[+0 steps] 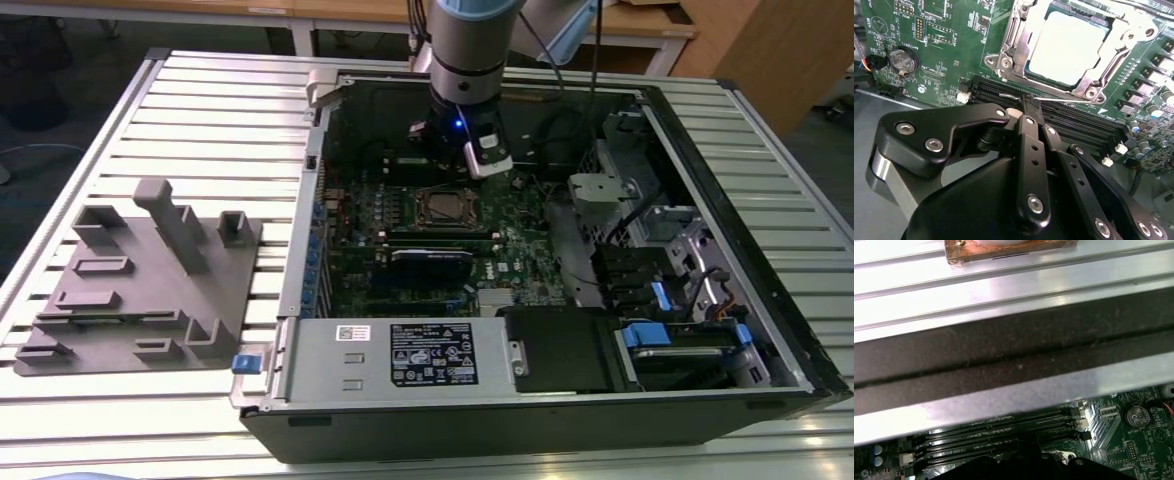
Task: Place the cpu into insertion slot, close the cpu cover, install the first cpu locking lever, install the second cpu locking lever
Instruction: 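Install the first cpu locking lever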
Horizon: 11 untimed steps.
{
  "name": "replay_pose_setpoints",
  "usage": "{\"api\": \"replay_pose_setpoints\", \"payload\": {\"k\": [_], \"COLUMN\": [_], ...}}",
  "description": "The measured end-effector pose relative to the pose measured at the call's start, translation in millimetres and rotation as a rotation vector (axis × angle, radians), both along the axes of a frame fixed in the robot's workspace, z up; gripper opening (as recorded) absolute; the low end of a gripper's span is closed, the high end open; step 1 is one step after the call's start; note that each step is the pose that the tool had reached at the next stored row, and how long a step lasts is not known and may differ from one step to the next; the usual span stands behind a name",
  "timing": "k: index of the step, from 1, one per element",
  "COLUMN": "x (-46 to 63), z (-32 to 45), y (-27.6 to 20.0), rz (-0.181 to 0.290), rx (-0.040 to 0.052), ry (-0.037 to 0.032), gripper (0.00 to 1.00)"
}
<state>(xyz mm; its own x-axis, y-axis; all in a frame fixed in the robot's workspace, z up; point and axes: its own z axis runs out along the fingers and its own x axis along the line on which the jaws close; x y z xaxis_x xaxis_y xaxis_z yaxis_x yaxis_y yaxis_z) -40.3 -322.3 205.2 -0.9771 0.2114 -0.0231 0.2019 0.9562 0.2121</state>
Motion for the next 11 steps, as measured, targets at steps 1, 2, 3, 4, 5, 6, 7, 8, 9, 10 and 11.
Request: {"api": "replay_pose_setpoints", "payload": {"k": [1, 2, 3, 4, 5, 6, 7, 8, 9, 10, 11], "x": [0.0, 0.0, -0.1, -0.1, 0.0, 0.0, 0.0, 0.0, 0.0, 0.0, -0.1], "z": [-0.2, -0.6, -0.9, -1.3, -1.5, -1.7, -1.7, -1.7, -1.7, -1.7, -1.7], "y": [0.1, 0.1, 0.1, 0.1, 0.1, 0.1, 0.1, 0.1, 0.1, 0.1, 0.1], "rz": [0.0, 0.0, 0.0, 0.0, 0.0, 0.0, 0.0, 0.0, 0.0, 0.0, 0.0], "rx": [-0.0006, -0.0011, -0.0019, -0.0028, -0.0039, -0.0049, -0.0055, -0.0055, -0.0056, -0.0056, -0.0057], "ry": [-0.0003, -0.001, -0.0021, -0.0033, -0.0044, -0.0053, -0.0055, -0.0055, -0.0055, -0.0056, -0.0056], "gripper": [0.11, 0.11, 0.11, 0.11, 0.11, 0.11, 0.11, 0.11, 0.11, 0.11, 0.11]}}
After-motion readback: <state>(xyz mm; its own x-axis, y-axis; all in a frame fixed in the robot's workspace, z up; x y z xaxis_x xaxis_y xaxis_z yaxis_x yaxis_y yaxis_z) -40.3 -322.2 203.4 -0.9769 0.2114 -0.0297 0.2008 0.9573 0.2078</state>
